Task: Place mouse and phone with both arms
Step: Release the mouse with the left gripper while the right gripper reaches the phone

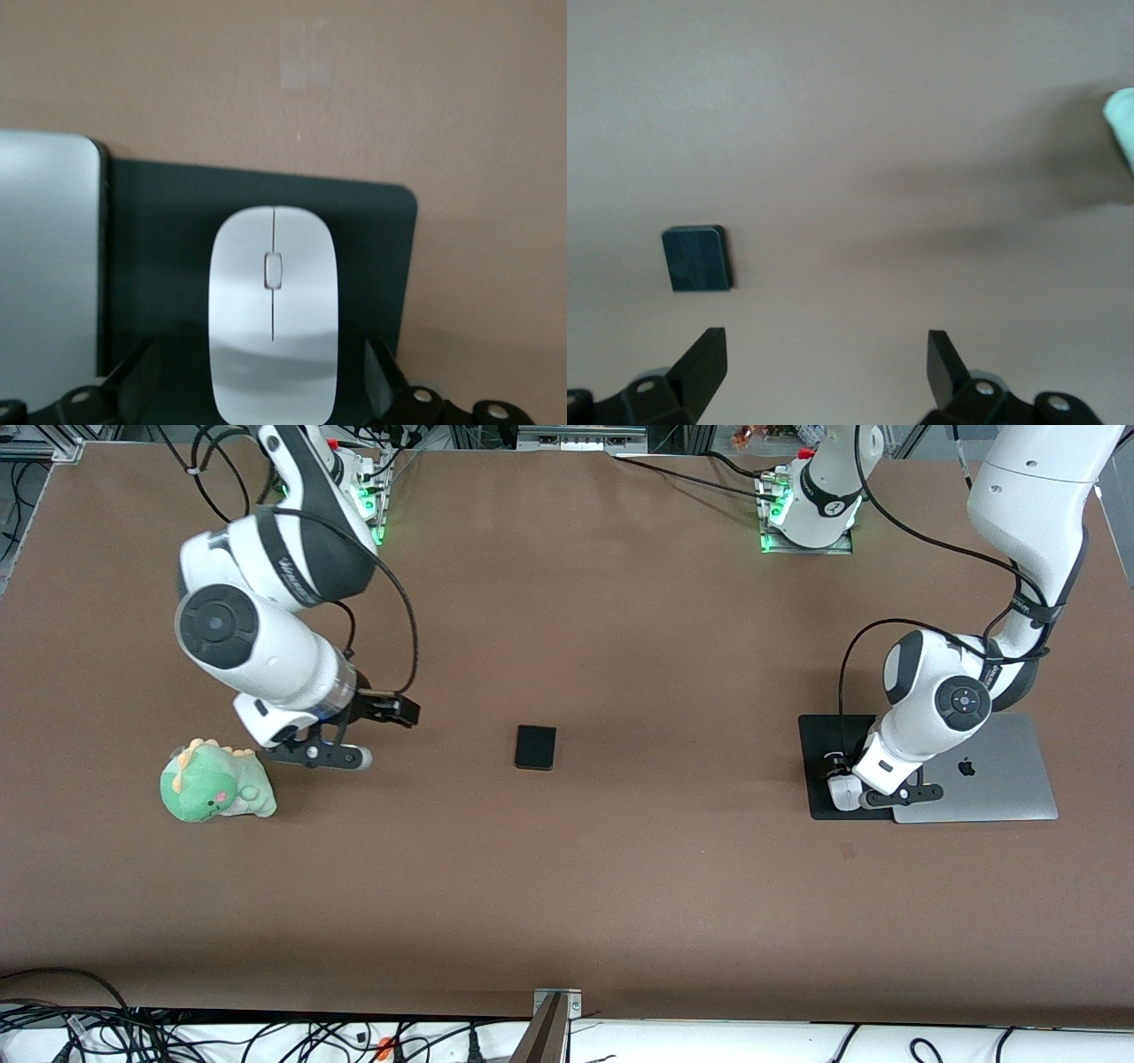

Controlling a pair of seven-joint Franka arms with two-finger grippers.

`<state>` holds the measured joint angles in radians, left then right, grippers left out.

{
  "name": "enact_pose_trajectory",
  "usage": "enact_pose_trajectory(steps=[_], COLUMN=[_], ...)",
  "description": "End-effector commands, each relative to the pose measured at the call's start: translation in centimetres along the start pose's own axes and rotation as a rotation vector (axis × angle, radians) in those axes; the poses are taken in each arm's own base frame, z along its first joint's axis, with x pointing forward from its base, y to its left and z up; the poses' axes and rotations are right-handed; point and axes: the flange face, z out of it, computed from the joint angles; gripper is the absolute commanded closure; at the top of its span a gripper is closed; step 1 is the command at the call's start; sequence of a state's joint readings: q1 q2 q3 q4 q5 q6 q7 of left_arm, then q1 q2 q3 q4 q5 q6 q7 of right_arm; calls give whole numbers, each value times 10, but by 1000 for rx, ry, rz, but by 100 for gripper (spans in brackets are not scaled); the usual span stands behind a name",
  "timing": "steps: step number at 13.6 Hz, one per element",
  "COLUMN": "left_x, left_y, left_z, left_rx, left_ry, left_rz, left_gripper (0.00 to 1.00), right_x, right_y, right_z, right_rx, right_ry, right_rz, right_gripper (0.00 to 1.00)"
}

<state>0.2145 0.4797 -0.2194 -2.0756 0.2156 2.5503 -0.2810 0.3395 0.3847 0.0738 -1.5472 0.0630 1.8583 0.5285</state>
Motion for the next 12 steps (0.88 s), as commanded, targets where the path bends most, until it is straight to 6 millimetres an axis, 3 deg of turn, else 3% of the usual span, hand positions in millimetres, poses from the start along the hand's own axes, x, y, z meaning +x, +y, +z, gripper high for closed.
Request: enact_pose_trajectory(steps=[1, 3, 5, 7, 10, 12], left_x=[14, 27, 46, 52, 17, -6], left_y=[-8, -30, -46, -50, -51, -49], left_z=[-57, -94, -143, -213, -318, -363], left_rx=[30, 57, 51, 16, 16, 10], left_ry=[86, 67, 12, -5, -2, 14], left_rz=[87, 89, 101, 114, 94, 79], left_gripper=[0, 0, 0, 0, 0, 0], right_x=[2, 0, -1, -5, -22, -33], right_y=[-33, -61, -82, -101, -129, -144], right_z=[34, 64, 94, 119, 149, 167], right_rx=[34, 61, 81, 92, 90, 79], right_ry=[28, 58, 79, 107, 119, 138], right_rz=[72, 136, 197, 171, 118, 89], right_gripper=[0, 0, 0, 0, 0, 0])
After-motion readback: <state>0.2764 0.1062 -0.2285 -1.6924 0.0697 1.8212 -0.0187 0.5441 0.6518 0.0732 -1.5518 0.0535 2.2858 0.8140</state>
